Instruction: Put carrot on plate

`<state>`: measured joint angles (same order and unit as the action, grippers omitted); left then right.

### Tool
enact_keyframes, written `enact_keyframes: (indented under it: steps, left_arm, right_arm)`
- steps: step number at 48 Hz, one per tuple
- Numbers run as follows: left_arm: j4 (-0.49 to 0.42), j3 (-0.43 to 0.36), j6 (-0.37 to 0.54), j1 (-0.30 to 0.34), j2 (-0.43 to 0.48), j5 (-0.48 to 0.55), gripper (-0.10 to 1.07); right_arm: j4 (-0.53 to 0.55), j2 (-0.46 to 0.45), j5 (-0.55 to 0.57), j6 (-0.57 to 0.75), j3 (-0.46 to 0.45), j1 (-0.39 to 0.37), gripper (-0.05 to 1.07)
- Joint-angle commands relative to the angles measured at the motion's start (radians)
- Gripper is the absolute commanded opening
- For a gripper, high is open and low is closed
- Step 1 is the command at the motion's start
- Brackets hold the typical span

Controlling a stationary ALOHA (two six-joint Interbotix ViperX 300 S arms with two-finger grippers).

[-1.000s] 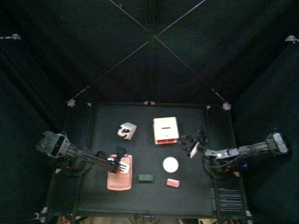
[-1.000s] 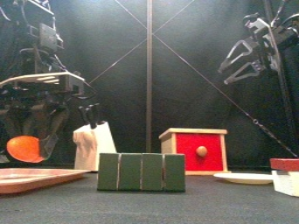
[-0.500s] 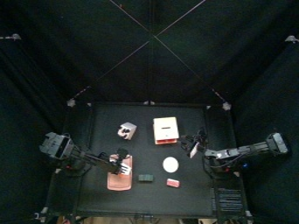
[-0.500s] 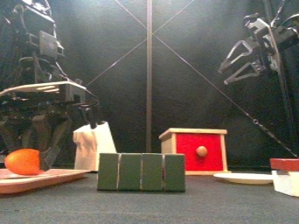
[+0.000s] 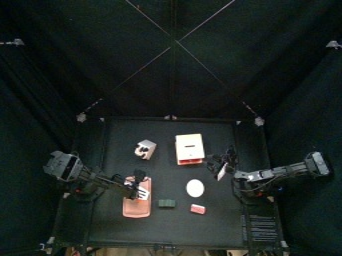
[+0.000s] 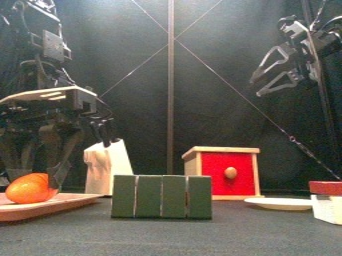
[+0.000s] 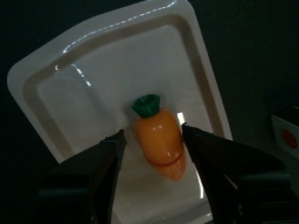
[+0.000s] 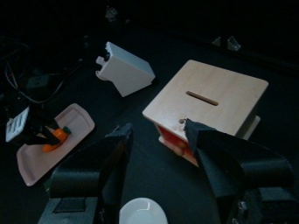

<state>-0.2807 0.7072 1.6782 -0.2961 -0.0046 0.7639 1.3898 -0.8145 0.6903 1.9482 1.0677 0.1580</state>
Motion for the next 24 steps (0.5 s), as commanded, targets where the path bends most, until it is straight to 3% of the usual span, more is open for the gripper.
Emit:
enact_keyframes:
  steps: [1,24]
  left_arm:
    - [-0.002,-0.011,0.002,-0.002,-0.026,0.002,0.89]
    - [-0.003,-0.012,0.0,-0.005,-0.051,0.008,0.89]
  right_arm:
    - [0.006,0.003,-0.002,0.0,-0.009,-0.003,0.85]
    - [0.002,0.003,0.0,0.0,-0.009,-0.003,0.85]
